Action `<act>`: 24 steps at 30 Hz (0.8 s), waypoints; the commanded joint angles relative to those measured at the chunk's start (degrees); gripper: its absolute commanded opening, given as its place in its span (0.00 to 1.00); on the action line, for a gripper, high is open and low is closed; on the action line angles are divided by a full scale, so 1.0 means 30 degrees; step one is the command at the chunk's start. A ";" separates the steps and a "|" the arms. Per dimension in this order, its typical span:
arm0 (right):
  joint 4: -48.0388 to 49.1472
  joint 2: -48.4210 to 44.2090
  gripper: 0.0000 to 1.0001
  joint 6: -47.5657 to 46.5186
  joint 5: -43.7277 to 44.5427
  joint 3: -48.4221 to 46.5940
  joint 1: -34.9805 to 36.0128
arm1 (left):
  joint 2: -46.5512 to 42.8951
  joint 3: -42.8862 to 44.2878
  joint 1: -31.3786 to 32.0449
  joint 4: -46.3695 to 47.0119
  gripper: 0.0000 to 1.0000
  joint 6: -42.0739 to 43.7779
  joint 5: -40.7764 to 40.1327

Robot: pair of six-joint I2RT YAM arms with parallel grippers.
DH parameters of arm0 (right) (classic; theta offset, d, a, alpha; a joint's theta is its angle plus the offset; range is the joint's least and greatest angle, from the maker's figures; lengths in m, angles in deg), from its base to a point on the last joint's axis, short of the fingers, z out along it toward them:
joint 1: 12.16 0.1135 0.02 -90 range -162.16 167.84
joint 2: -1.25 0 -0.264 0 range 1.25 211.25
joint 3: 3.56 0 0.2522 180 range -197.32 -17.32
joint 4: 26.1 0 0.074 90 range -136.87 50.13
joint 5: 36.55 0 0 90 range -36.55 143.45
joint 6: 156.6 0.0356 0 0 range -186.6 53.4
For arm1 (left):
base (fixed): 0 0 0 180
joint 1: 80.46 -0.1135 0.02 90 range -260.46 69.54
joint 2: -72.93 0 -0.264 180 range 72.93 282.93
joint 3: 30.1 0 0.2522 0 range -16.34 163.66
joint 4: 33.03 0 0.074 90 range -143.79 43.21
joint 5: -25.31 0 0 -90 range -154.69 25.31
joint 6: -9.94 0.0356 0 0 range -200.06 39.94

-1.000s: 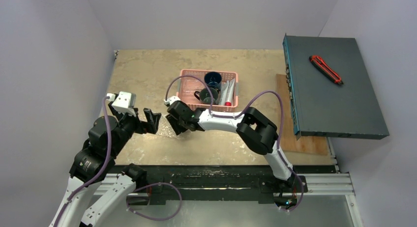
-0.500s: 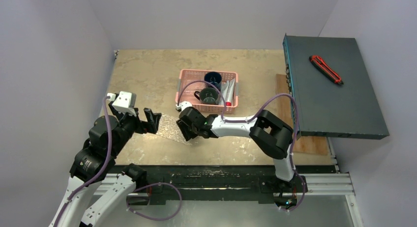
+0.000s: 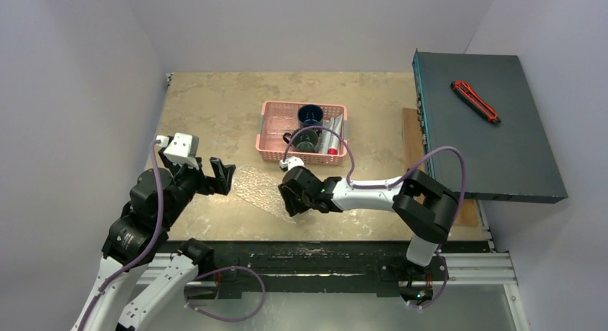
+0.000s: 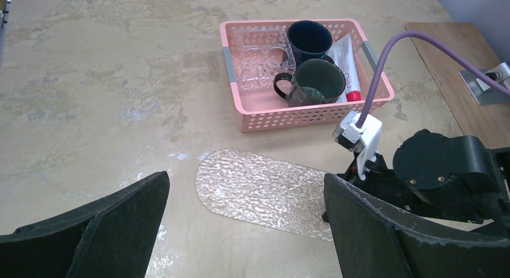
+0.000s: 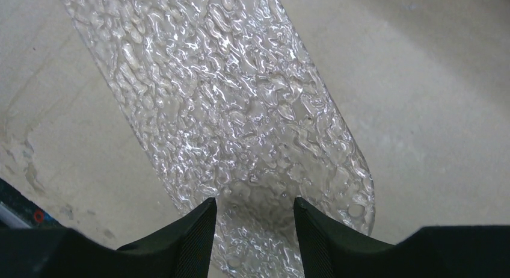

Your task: Prepare toiletry sets of a toothbrush and toothpaste on the tray

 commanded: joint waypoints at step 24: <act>-0.6738 -0.6617 0.54 0.2274 0.1180 0.0599 0.0068 | 0.0333 0.0392 -0.0036 0.0507 1.00 0.0169 0.0367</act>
